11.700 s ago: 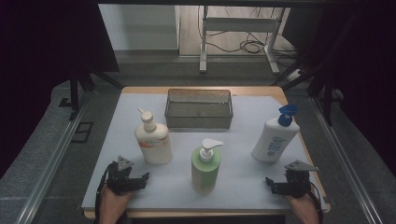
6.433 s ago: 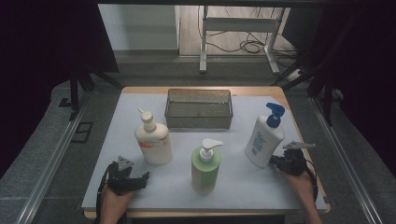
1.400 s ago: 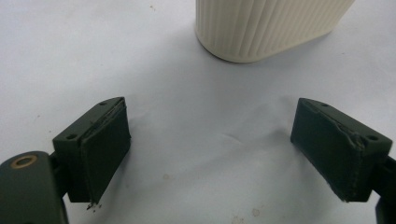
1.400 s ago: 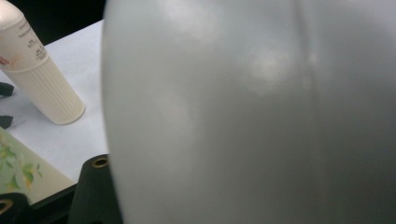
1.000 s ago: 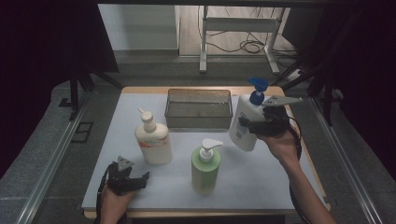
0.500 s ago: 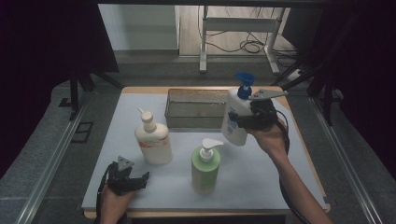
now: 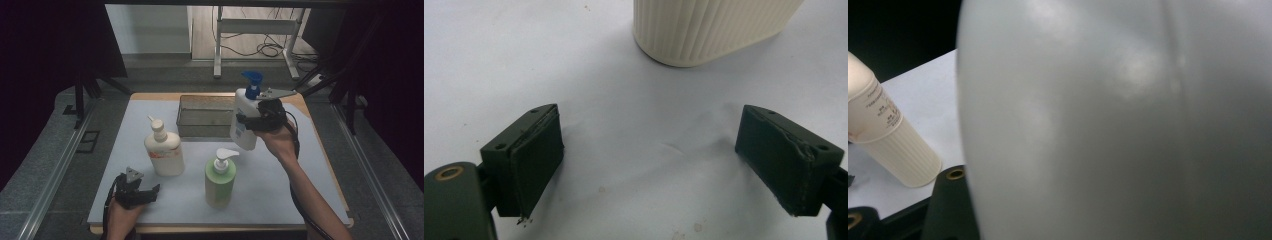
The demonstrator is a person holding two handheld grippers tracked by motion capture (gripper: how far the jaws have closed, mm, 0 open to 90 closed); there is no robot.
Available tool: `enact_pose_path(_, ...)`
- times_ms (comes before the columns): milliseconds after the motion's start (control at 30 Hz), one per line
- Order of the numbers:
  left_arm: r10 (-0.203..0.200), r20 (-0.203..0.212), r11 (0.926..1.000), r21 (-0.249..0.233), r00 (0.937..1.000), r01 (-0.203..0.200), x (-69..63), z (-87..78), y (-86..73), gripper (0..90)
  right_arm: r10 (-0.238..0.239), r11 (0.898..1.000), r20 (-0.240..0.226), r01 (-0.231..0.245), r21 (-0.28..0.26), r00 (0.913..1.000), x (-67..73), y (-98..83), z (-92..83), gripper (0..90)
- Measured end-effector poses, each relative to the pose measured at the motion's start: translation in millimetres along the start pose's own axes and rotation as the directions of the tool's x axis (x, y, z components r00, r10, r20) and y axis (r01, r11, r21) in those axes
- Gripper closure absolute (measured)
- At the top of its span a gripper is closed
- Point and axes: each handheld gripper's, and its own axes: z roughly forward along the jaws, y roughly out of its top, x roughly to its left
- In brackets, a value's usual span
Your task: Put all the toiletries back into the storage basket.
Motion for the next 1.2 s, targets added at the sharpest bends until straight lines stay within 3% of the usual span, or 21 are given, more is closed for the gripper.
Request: enact_pose_path(1200,-0.001,0.001,1.0000,0.001,1.0000,0.001,0.1,-0.1,0.1,11.5,0.012,0.999,-0.003,-0.012,-0.041,0.9999,15.0,56.0,59.3,38.0)
